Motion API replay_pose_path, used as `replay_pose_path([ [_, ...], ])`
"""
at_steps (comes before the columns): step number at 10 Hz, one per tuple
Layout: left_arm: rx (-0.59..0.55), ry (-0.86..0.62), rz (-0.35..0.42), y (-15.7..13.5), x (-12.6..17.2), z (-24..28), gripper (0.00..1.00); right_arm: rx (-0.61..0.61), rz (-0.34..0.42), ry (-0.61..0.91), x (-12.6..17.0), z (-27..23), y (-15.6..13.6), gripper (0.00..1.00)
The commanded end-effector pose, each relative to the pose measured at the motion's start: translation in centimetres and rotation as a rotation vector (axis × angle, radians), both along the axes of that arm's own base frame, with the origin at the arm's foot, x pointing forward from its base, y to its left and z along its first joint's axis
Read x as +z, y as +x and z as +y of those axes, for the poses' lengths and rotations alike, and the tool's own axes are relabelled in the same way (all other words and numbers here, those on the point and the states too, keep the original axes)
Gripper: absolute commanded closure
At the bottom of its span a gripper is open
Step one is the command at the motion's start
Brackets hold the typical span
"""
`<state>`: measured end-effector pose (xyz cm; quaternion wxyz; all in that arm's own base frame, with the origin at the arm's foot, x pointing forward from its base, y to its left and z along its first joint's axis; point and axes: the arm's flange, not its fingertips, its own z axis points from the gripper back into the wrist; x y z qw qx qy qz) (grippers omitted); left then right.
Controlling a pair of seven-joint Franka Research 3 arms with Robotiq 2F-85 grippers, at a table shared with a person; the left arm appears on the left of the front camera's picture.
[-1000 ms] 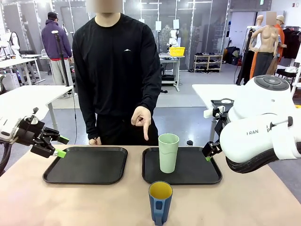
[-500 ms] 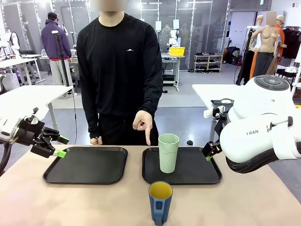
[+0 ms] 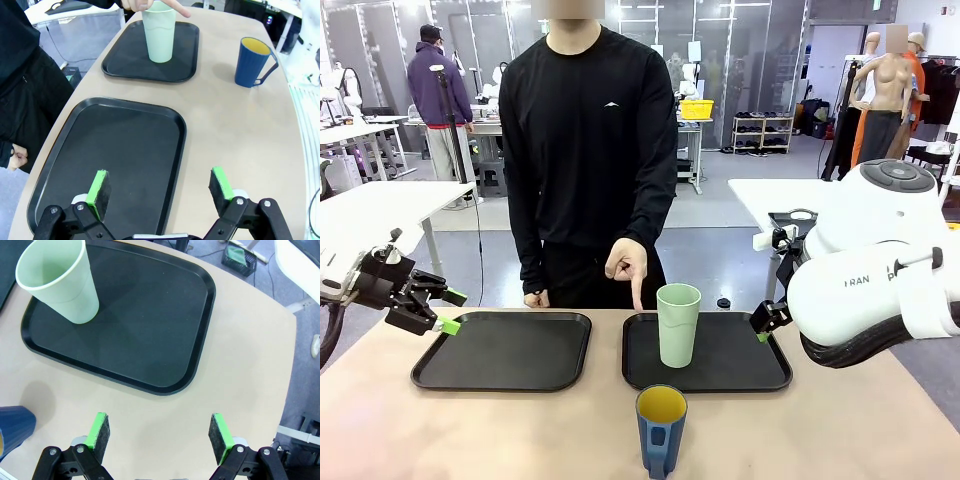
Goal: Sort and store the cups by type.
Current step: Pick up the Handle plastic cup and place it into the empty Flat Tray.
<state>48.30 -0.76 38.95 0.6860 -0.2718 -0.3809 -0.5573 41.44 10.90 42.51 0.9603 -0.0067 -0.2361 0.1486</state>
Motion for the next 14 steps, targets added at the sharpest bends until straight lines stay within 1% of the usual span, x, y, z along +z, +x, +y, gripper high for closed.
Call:
replay_pose_path([
  [1, -0.009, -0.025, -0.014, 0.0, -0.1, -0.1, 0.0, -0.001, 0.002, 0.003, 0.0, -0.1, 0.0, 0.0],
  [8, -0.009, -0.025, -0.014, 0.0, -0.1, -0.1, 0.0, 0.0, 0.0, 0.0, 0.0, 0.0, 0.0, 0.0],
  [9, -0.009, -0.025, -0.014, 0.0, -0.1, -0.1, 0.0, 0.026, -0.018, -0.017, -0.2, -0.7, -1.1, 0.0],
  [10, -0.009, -0.025, -0.014, 0.0, -0.1, -0.1, 0.0, 0.078, -0.025, -0.033, -0.7, -1.8, -1.9, 0.0],
  [11, -0.009, -0.025, -0.014, 0.0, -0.1, -0.1, 0.0, 0.098, -0.02, -0.044, -1.3, -3.1, -2.2, 0.0],
  [12, -0.009, -0.025, -0.014, 0.0, -0.1, -0.1, 0.0, 0.153, -0.006, -0.05, -2.2, -4.5, -2.3, 0.0],
  [13, -0.009, -0.025, -0.014, 0.0, -0.1, -0.1, 0.0, 0.166, 0.007, -0.11, -3.1, -5.7, -2.7, 0.0],
  [14, -0.009, -0.025, -0.014, 0.0, -0.1, -0.1, 0.0, 0.221, 0.018, -0.121, -3.7, -6.7, -3.4, 0.0],
])
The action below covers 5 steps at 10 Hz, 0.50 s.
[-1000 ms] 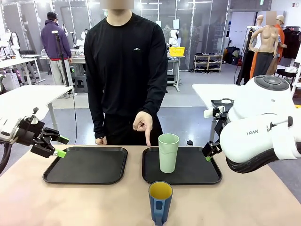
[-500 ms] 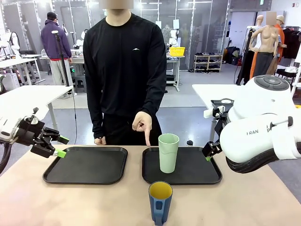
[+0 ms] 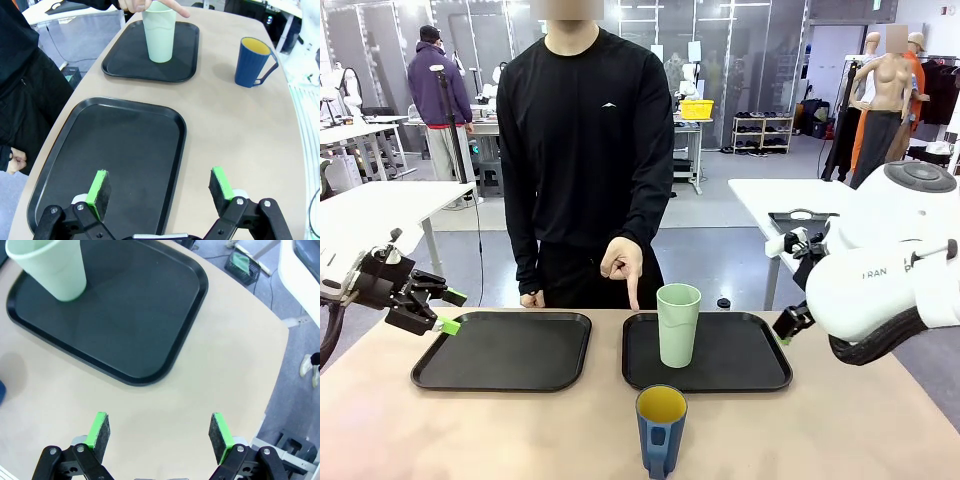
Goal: Sort and store the cups by type.
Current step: Pick up the Handle plastic cup and place it into the empty Flat Tray.
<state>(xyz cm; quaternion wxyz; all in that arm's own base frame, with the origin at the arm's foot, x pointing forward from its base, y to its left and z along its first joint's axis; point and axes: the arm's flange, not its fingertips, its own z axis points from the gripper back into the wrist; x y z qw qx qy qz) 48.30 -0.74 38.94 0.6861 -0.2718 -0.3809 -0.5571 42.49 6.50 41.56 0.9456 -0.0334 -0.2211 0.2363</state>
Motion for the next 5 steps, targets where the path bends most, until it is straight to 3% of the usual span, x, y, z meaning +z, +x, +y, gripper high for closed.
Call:
replay_pose_path([
  [1, -0.009, -0.025, -0.014, 0.0, -0.1, -0.1, 0.0, 0.142, -0.004, -0.008, -3.3, -3.0, -4.9, 0.0],
  [5, -0.009, -0.025, -0.014, 0.0, -0.1, -0.1, 0.0, 0.313, -0.014, -0.024, -6.1, -4.6, -6.4, 0.0],
])
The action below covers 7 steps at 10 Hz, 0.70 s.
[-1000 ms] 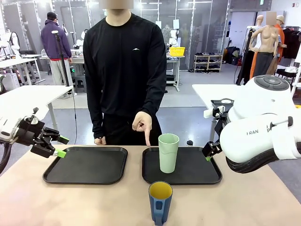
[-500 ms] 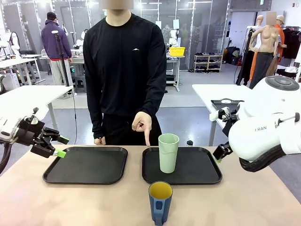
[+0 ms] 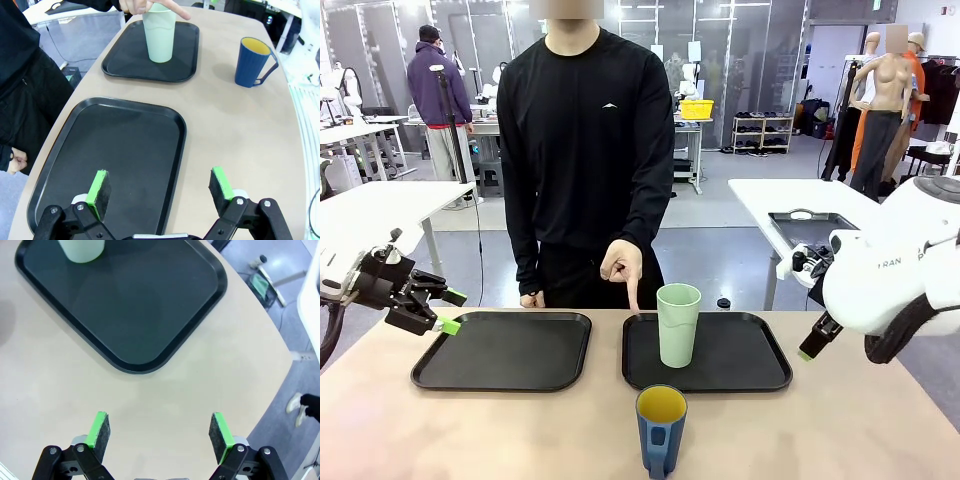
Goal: Sort and store the cups by type.
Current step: Pick up the Handle plastic cup and place it into the empty Flat Tray.
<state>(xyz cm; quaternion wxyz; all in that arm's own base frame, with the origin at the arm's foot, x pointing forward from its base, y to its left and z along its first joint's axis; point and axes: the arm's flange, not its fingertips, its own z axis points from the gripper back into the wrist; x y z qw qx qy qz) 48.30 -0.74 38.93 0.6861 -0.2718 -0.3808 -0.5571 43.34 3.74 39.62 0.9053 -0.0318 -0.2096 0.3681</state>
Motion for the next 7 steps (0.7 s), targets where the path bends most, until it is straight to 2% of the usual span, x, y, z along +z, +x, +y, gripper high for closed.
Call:
replay_pose_path([
  [1, -0.009, -0.025, -0.014, 0.0, -0.1, -0.1, 0.0, -0.037, -0.045, 0.041, -4.4, -1.9, -6.7, 0.0],
  [2, -0.009, -0.025, -0.014, 0.0, -0.1, -0.1, 0.0, 0.0, 0.0, 0.0, 0.0, 0.0, 0.0, 0.0],
  [7, -0.009, -0.025, -0.014, 0.0, -0.1, -0.1, 0.0, 0.0, 0.0, 0.0, 0.0, 0.0, 0.0, 0.0],
])
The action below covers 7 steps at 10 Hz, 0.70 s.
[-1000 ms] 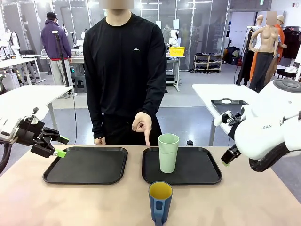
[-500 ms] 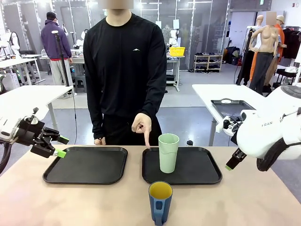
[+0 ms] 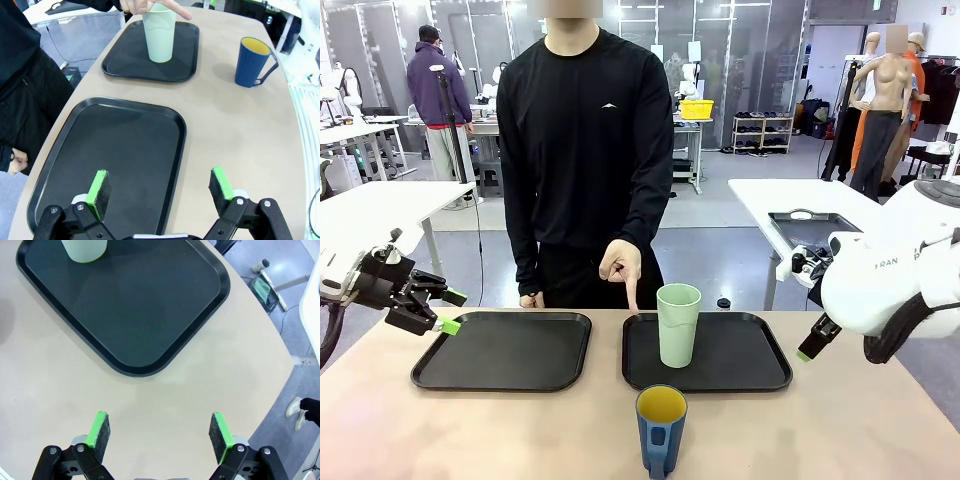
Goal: Sort and store the cups by type.
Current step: Pick up the Handle plastic cup and place it into the empty Flat Tray.
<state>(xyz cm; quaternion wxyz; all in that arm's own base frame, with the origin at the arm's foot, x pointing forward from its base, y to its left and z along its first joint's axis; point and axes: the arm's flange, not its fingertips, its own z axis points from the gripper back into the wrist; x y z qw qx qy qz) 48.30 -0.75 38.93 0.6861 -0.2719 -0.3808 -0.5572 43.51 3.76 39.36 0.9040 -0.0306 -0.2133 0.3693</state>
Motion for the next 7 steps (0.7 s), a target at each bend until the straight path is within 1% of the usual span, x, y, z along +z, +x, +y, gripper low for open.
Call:
replay_pose_path([
  [1, -0.009, -0.025, -0.014, 0.0, -0.1, -0.1, 0.0, -0.004, 0.006, -0.004, 0.3, 0.0, -0.2, 0.0],
  [2, -0.009, -0.025, -0.014, 0.0, -0.1, -0.1, 0.0, 0.0, 0.0, 0.0, 0.0, 0.0, 0.0, 0.0],
  [3, -0.009, -0.025, -0.014, 0.0, -0.1, -0.1, 0.0, 0.122, 0.036, -0.089, -0.9, 0.1, -0.5, 0.0],
  [4, -0.009, -0.025, -0.014, 0.0, -0.1, -0.1, 0.0, 0.292, 0.031, -0.022, -1.7, -0.5, -2.0, 0.0],
  [6, -0.009, -0.025, -0.014, 0.0, -0.1, -0.1, 0.0, 0.388, 0.039, 0.034, -3.6, -2.4, -4.5, 0.0],
  [7, -0.009, -0.025, -0.014, 0.0, -0.1, -0.1, 0.0, 0.458, 0.011, 0.064, -4.1, -2.6, -5.7, 0.0],
])
